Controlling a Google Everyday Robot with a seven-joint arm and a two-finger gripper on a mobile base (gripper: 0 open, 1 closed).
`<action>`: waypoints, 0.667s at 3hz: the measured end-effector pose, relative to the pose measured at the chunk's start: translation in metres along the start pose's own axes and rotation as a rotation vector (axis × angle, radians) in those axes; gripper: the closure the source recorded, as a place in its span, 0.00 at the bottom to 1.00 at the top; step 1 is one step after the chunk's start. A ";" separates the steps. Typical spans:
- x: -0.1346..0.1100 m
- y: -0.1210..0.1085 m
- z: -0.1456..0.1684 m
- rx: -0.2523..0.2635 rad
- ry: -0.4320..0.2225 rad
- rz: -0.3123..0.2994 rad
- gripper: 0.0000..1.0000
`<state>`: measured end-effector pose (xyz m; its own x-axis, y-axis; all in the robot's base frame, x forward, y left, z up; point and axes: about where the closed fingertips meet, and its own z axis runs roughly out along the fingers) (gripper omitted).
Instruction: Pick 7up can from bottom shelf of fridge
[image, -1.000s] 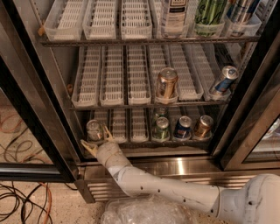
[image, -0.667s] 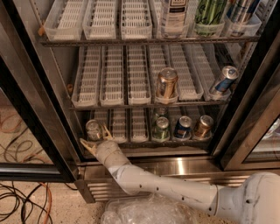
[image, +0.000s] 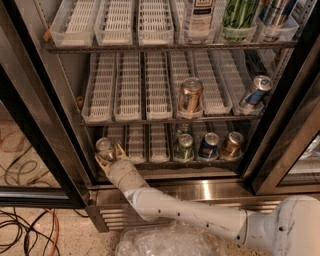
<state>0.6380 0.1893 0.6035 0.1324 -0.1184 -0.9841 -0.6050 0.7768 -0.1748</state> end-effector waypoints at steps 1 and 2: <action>0.001 0.001 0.001 0.001 -0.006 0.008 0.85; 0.002 0.001 0.001 0.001 -0.006 0.009 1.00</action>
Offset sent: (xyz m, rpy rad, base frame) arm 0.0005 0.0012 -0.0013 0.0087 0.0005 0.0004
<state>0.6386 0.1908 0.6018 0.1319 -0.1079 -0.9854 -0.6054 0.7783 -0.1663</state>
